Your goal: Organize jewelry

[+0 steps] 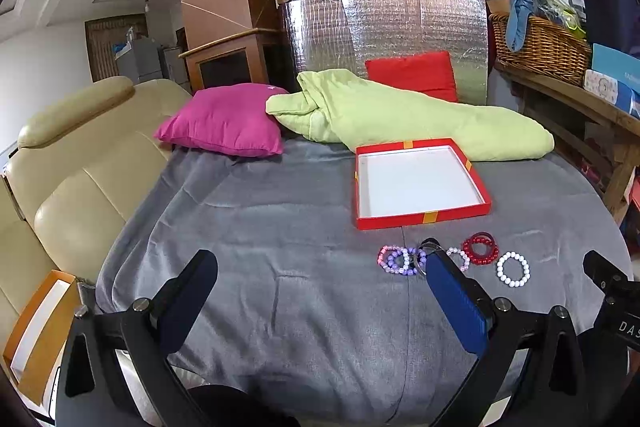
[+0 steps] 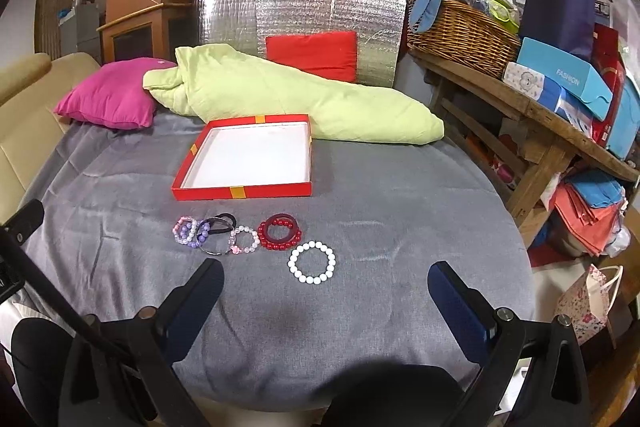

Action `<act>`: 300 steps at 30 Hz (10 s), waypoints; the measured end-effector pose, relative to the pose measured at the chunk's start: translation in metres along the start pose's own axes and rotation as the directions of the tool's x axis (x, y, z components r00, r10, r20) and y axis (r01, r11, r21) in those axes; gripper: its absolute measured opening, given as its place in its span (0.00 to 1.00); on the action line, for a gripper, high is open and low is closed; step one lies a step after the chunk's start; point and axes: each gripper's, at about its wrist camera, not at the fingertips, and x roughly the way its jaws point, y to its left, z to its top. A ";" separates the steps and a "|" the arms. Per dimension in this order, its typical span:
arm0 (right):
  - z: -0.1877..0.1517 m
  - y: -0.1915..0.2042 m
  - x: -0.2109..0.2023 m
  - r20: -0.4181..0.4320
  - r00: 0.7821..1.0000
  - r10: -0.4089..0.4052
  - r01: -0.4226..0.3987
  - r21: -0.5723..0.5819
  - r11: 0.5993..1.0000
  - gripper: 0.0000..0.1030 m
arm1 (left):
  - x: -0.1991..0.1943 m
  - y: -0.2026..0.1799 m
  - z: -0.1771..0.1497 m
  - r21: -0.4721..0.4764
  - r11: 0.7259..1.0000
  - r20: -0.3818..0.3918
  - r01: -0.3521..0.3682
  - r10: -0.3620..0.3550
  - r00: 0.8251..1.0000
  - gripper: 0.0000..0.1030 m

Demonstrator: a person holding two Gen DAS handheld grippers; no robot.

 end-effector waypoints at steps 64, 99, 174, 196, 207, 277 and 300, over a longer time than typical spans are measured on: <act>-0.019 -0.033 0.233 -0.363 0.924 0.120 -0.111 0.046 0.993 0.21 | 0.249 -0.028 -0.032 -0.065 0.923 -0.403 0.379 -0.372 0.836 0.57; 0.048 -0.016 0.206 0.008 0.969 0.249 -0.247 0.158 0.956 0.10 | 0.245 -0.039 0.036 0.005 0.865 -0.129 0.502 -0.498 0.858 0.07; 0.066 -0.048 0.250 -0.304 0.873 0.382 -0.286 0.315 0.905 0.24 | 0.263 -0.053 0.012 0.009 0.845 -0.326 0.534 -0.502 0.801 0.48; 0.050 -0.006 0.283 -0.444 0.802 0.401 -0.299 0.282 0.912 0.24 | 0.262 -0.093 -0.012 0.102 0.749 -0.426 0.655 -0.562 0.709 0.48; 0.057 0.007 0.265 -0.360 0.895 0.264 -0.239 0.111 0.965 0.08 | 0.265 -0.090 -0.014 0.099 0.746 -0.427 0.659 -0.566 0.705 0.10; 0.107 0.015 0.273 -0.156 0.908 0.389 -0.328 0.314 0.891 0.08 | 0.252 -0.052 -0.025 0.135 0.827 -0.440 0.546 -0.444 0.781 0.75; 0.111 0.010 0.274 -0.132 0.923 0.362 -0.303 0.330 0.894 0.08 | 0.243 -0.019 0.015 0.070 0.835 -0.217 0.546 -0.522 0.825 0.59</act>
